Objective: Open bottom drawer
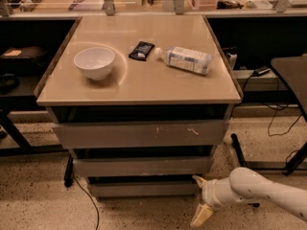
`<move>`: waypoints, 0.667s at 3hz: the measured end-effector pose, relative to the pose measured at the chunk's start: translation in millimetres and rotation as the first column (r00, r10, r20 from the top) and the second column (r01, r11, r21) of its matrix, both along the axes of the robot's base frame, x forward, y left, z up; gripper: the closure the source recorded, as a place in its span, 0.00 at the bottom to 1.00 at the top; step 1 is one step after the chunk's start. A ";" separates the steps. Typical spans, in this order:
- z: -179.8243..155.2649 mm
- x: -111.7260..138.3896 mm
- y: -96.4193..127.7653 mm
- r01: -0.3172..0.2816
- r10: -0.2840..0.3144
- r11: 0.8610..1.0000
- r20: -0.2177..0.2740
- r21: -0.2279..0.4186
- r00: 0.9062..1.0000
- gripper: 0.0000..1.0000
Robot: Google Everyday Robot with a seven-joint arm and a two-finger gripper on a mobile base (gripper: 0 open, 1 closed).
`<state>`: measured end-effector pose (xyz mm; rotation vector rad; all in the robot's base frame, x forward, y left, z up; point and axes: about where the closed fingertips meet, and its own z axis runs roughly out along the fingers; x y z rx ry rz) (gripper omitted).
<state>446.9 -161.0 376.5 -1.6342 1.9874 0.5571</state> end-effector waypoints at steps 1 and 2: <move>-33.8 2.2 -7.6 0.070 -0.068 0.997 0.077 -0.018 0.995 0.00; -69.7 17.3 -26.9 0.177 -0.166 0.982 0.149 -0.060 0.975 0.00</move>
Offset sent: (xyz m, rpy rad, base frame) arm 0.0200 -0.0519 -0.1122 -0.1341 -0.1702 -0.2665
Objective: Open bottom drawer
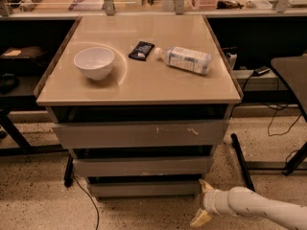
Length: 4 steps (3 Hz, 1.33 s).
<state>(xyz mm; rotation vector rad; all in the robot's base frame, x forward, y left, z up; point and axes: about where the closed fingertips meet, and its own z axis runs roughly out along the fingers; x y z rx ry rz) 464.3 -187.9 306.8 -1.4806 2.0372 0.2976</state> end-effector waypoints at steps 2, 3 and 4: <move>-13.3 4.3 6.0 -0.014 0.014 1.000 0.030 0.013 0.999 0.00; -38.1 22.7 10.1 -0.032 0.031 0.999 0.122 0.012 0.992 0.00; -63.2 44.8 17.7 -0.067 0.069 0.998 0.230 -0.015 0.971 0.00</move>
Offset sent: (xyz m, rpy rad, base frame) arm 0.0120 0.0118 -0.0318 0.0309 -0.0788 0.0317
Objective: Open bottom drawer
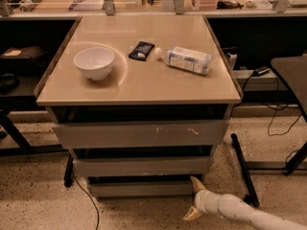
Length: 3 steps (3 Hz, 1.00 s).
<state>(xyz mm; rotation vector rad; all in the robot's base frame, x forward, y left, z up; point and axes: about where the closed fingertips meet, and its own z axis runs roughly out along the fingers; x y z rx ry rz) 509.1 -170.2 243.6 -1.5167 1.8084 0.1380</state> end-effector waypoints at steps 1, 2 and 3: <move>-17.6 16.4 5.3 -0.036 0.039 0.998 0.079 -0.041 0.996 0.00; -31.2 31.0 4.3 -0.065 0.077 0.993 0.123 -0.096 0.989 0.00; -41.4 47.4 -4.5 -0.077 0.096 0.988 0.138 -0.133 0.986 0.00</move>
Offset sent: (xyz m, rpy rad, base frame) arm 0.0511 -0.0009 -0.0481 -0.1669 -0.1907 0.1138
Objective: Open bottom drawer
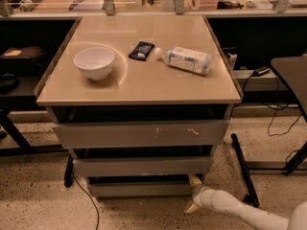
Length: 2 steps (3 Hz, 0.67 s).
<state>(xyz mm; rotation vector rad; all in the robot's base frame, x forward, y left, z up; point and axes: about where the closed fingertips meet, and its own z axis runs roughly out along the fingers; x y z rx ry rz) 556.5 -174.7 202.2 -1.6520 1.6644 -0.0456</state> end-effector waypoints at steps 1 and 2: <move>0.0 0.0 0.0 0.000 0.000 1.000 0.000 0.000 1.000 0.00; -8.8 3.6 2.0 0.008 -0.008 1.000 -0.015 0.004 1.000 0.00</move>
Offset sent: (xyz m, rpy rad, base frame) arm 0.0098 0.0009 -0.0207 0.0067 0.0342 -0.0232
